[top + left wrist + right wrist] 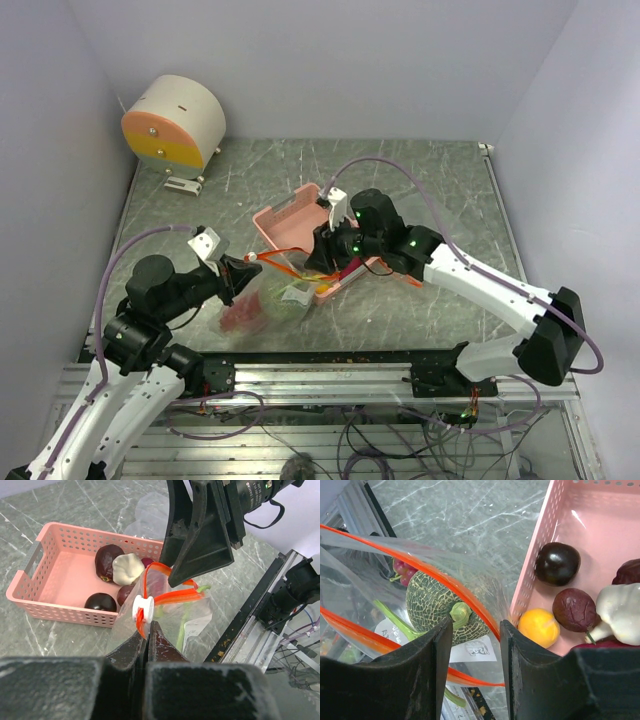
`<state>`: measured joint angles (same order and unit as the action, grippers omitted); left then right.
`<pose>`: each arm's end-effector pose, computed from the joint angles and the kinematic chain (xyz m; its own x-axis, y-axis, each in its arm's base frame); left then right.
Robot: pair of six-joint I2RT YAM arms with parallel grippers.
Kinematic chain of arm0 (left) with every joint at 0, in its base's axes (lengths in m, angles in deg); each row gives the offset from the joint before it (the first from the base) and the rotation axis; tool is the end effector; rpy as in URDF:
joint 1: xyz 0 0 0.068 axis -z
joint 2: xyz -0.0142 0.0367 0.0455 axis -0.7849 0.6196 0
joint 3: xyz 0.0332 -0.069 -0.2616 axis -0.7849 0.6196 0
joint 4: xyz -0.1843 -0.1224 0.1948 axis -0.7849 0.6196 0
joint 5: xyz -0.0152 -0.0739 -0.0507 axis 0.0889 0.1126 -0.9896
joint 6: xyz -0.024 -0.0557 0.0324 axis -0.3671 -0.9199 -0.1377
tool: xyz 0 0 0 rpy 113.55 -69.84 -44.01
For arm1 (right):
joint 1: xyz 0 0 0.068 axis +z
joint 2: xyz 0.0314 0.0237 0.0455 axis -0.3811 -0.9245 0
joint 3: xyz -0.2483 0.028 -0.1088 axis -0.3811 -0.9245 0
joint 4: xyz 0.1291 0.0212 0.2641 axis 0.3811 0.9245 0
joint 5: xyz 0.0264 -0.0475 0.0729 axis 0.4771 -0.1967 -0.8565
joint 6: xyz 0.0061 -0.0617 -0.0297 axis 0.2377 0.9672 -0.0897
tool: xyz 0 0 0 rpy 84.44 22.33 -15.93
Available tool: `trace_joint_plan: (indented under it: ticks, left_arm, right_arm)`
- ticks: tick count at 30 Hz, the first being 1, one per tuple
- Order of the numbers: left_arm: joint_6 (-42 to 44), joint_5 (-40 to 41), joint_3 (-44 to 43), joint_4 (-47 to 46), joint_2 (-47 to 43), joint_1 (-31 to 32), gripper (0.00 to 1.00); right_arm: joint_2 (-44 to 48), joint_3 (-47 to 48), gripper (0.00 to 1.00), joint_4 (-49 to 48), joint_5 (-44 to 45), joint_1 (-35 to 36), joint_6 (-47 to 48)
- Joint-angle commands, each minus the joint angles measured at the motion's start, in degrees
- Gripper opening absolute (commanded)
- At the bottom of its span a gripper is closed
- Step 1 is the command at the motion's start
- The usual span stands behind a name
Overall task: Place the food in the zip-top bag and seal the zipper
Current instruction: Zip the zipper food storage bag at the center of the board.
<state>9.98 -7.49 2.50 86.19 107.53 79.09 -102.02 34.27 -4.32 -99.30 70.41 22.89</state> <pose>0.1312 -0.0932 0.3379 -0.2685 -0.0568 -0.9616 0.7387 0.6286 -0.2434 0.2252 0.2777 0.3005 -0.5624 -0.2834 -0.7768 -0.7752 0.5076 0.3760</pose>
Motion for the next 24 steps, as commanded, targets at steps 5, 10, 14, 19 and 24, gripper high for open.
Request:
trace_joint_plan:
  ticks: [5, 10, 14, 19, 24]
  left_arm:
    - [0.0, 1.0, -0.3, -0.7, -0.7, 0.2, 0.07]
    - [-0.1, 1.6, -0.2, -0.8, -0.7, 0.2, 0.07]
    - [0.0, 1.6, -0.4, -1.0, -0.2, 0.2, 0.07]
    - [-0.3, 1.4, -0.2, -1.5, -0.1, 0.2, 0.07]
    - [-0.3, 1.4, -0.1, -1.4, -0.6, 0.2, 0.07]
  right_arm:
    - [6.9, -0.6, 0.41, -0.1, 0.1, -0.3, -1.6]
    - [9.1, -3.0, 0.40, -1.4, -6.4, -0.4, -1.6]
    - [9.8, -5.7, 0.37, -0.7, -10.4, -0.4, -0.4]
    - [9.6, -7.0, 0.36, -0.7, -10.1, -0.4, 0.3]
    - [8.1, -7.2, 0.25, -1.8, -11.6, -0.4, 0.7]
